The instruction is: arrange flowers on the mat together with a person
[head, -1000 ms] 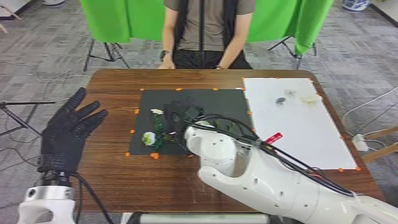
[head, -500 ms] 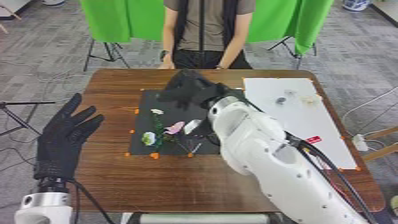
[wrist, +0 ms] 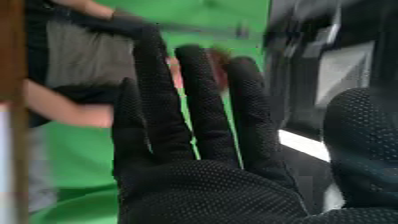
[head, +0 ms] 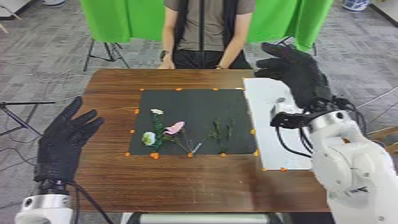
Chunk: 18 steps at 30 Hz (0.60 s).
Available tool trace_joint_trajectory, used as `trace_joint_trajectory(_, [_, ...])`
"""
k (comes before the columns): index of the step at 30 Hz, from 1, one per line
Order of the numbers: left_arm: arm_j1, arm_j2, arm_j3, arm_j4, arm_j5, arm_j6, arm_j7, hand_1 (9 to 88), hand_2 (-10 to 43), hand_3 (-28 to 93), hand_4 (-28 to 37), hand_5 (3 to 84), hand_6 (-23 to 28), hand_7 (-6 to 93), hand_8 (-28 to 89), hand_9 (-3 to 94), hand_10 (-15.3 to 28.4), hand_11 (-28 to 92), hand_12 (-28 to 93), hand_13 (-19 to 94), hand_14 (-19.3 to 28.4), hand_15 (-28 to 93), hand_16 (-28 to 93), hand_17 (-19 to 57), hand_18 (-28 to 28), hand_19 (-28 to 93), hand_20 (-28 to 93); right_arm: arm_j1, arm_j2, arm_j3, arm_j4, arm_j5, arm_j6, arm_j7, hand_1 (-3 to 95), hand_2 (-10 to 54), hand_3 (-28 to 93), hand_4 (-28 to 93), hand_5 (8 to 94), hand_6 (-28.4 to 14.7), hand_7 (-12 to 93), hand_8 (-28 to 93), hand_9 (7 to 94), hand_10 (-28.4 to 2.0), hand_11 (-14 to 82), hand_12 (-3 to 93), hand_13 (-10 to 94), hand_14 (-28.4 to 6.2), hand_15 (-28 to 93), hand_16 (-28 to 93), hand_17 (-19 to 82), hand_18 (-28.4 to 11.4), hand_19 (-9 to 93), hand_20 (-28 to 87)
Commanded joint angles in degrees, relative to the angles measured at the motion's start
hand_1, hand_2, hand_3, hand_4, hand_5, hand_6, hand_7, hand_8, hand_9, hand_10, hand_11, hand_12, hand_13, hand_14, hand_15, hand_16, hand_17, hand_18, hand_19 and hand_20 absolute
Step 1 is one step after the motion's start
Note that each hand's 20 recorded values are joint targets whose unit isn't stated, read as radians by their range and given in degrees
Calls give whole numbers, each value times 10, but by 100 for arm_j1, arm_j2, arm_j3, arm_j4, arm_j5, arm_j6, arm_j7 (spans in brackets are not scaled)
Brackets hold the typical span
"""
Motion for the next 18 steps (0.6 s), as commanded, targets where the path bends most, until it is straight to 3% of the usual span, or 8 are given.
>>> trace_joint_trajectory(1, [-56,-68,150,165,-43,103,-124,213,54,787,-276,339,54,81,-83,337,164,166,96,253,206,309,-60,-70,243,522,27,-1350,119,493,210,1288,28,-143,166,131,707,-276,459,16,121,-131,515,-143,91,125,407,-190,277,126,60,-187,386,186])
trace_joint_trajectory(2, [-51,-38,185,175,-80,135,-105,212,53,789,-276,339,54,81,-83,332,160,158,94,247,199,290,-56,-71,239,514,26,-1470,90,545,207,1271,-19,-93,163,131,708,-277,447,17,117,-129,505,-140,84,124,398,-192,263,130,60,-187,381,187])
trace_joint_trajectory(6, [-21,-141,167,173,33,-14,-244,210,52,794,-277,337,53,83,-85,319,156,151,95,234,196,277,-41,-76,234,509,31,-1749,106,451,224,1155,318,-172,158,129,711,-280,422,24,114,-125,478,-138,73,124,369,-199,236,142,54,-184,368,190])
trace_joint_trajectory(9, [-45,-101,217,193,36,-23,-181,210,52,794,-278,336,52,82,-85,327,160,160,99,243,208,297,-33,-76,236,514,39,-1759,63,401,310,1150,443,-277,157,128,710,-281,407,27,112,-126,470,-138,70,125,365,-198,233,149,50,-183,360,190])
trace_joint_trajectory(11, [-73,-110,232,218,67,-91,-218,209,52,793,-278,336,51,82,-85,332,162,161,99,247,213,305,-33,-76,237,514,41,-1745,34,435,345,1177,429,-244,154,128,713,-282,395,25,114,-126,465,-138,70,128,361,-196,233,155,49,-183,356,192])
trace_joint_trajectory(14, [-107,-78,260,221,118,-39,-252,210,53,792,-280,336,49,82,-85,336,162,161,98,249,214,309,-37,-75,238,514,44,-1764,62,399,350,1075,443,-202,151,127,716,-282,389,25,116,-127,461,-137,72,128,358,-195,234,159,45,-183,358,195])
trace_joint_trajectory(16, [-90,-57,277,204,53,-14,-174,209,53,792,-280,336,48,84,-85,339,163,162,98,253,214,312,-39,-74,239,514,45,-1785,-23,407,334,1087,344,-188,150,128,718,-282,389,25,118,-128,460,-137,72,129,358,-195,234,159,45,-183,357,196])
trace_joint_trajectory(18, [-71,-62,269,190,82,-2,-165,211,53,790,-280,337,48,82,-85,341,163,161,97,256,214,312,-42,-73,240,512,46,-1784,-91,387,325,1072,321,-202,150,128,717,-282,389,25,118,-128,460,-136,73,128,359,-195,235,160,45,-183,357,197])
